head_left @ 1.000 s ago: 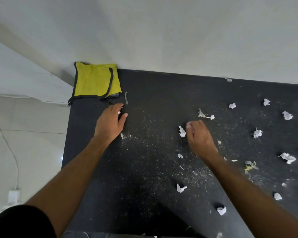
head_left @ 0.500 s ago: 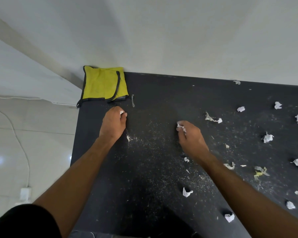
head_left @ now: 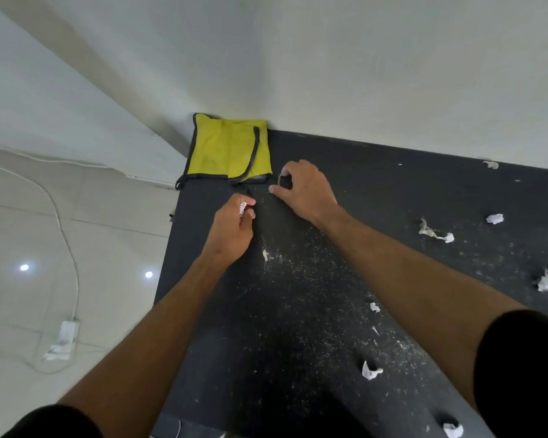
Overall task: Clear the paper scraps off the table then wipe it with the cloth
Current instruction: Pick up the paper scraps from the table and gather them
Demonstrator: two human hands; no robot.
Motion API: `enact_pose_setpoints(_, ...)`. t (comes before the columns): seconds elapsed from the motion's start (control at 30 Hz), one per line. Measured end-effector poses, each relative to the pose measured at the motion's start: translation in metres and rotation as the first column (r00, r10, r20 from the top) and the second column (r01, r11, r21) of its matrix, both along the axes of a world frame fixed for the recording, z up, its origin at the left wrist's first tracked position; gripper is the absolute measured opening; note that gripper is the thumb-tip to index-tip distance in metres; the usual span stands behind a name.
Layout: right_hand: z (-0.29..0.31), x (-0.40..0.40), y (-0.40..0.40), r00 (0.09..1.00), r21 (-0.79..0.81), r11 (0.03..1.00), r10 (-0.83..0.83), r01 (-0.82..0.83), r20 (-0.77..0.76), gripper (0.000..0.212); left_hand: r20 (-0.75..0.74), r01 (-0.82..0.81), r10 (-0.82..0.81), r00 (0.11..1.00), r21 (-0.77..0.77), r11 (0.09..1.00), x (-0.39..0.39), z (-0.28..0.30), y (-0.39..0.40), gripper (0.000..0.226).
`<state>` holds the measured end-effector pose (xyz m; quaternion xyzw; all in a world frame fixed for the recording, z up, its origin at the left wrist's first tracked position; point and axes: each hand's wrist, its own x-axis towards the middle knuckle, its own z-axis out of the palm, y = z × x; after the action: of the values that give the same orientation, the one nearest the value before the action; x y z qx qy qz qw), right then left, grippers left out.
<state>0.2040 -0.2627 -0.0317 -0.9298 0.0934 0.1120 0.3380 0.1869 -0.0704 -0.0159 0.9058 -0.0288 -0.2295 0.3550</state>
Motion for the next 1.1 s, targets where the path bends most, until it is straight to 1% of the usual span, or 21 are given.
enact_pose_setpoints(0.1, -0.007, 0.000, 0.009, 0.998, -0.023, 0.999, -0.041, 0.042, 0.039, 0.019, 0.002, 0.014, -0.014, 1.000, -0.032, 0.999, -0.006, 0.002, 0.002, 0.025)
enact_pose_setpoints(0.2, -0.006, -0.008, 0.011, 0.995, 0.001, 0.996, -0.093, 0.093, 0.027, 0.021, -0.025, 0.001, -0.002, 1.000, -0.048, 0.999, -0.013, 0.003, 0.003, 0.025)
enact_pose_setpoints(0.3, 0.004, -0.027, 0.000, 0.989, 0.112, 0.982, -0.150, 0.150, -0.007, 0.022, -0.037, 0.024, -0.026, 0.999, -0.057, 0.998, -0.022, 0.008, -0.002, 0.021)
enact_pose_setpoints(0.33, 0.008, -0.038, -0.006, 0.986, 0.144, 0.975, -0.167, 0.168, -0.020, 0.022, -0.027, 0.048, -0.049, 0.998, -0.055, 0.997, -0.026, 0.012, -0.006, 0.023)
enact_pose_setpoints(0.43, 0.023, -0.078, -0.030, 0.966, 0.190, 0.947, -0.251, 0.258, -0.062, 0.019, -0.011, 0.147, -0.148, 0.989, -0.072, 0.986, -0.042, 0.019, -0.019, 0.041)
enact_pose_setpoints(0.47, 0.027, -0.094, -0.039, 0.952, 0.194, 0.932, -0.297, 0.306, -0.075, 0.016, -0.013, 0.186, -0.188, 0.982, -0.081, 0.979, -0.049, 0.020, -0.024, 0.041)
enact_pose_setpoints(0.53, 0.034, -0.127, -0.057, 0.919, 0.189, 0.900, -0.380, 0.393, -0.102, 0.013, -0.027, 0.279, -0.283, 0.959, -0.091, 0.956, -0.063, 0.020, -0.034, 0.034)
enact_pose_setpoints(0.6, 0.037, -0.163, -0.071, 0.895, 0.169, 0.880, -0.427, 0.444, -0.131, 0.015, -0.074, 0.359, -0.368, 0.927, -0.110, 0.927, -0.081, 0.019, -0.044, 0.025)
enact_pose_setpoints(0.73, 0.045, -0.233, -0.083, 0.852, 0.155, 0.841, -0.492, 0.518, -0.181, 0.027, -0.123, 0.523, -0.540, 0.832, -0.147, 0.839, -0.126, 0.020, -0.059, 0.034)
enact_pose_setpoints(0.83, 0.052, -0.280, -0.081, 0.819, 0.094, 0.822, -0.537, 0.562, -0.204, 0.030, -0.096, 0.659, -0.675, 0.732, -0.156, 0.736, -0.165, 0.021, -0.065, 0.033)
enact_pose_setpoints(0.9, 0.055, -0.308, -0.079, 0.804, 0.076, 0.811, -0.556, 0.580, -0.210, 0.029, -0.030, 0.743, -0.749, 0.662, -0.106, 0.661, -0.191, 0.018, -0.068, 0.035)
enact_pose_setpoints(0.97, 0.054, -0.333, -0.079, 0.791, 0.061, 0.802, -0.569, 0.594, -0.225, 0.028, 0.045, 0.806, -0.805, 0.592, -0.023, 0.591, -0.215, 0.011, -0.072, 0.042)
enact_pose_setpoints(1.03, 0.051, -0.357, -0.081, 0.785, 0.047, 0.802, -0.568, 0.595, -0.247, 0.027, 0.069, 0.835, -0.838, 0.542, 0.068, 0.546, -0.235, 0.002, -0.076, 0.052)
enact_pose_setpoints(1.1, 0.045, -0.380, -0.085, 0.791, 0.028, 0.816, -0.550, 0.577, -0.268, 0.026, 0.072, 0.841, -0.853, 0.517, 0.145, 0.522, -0.252, -0.007, -0.079, 0.053)
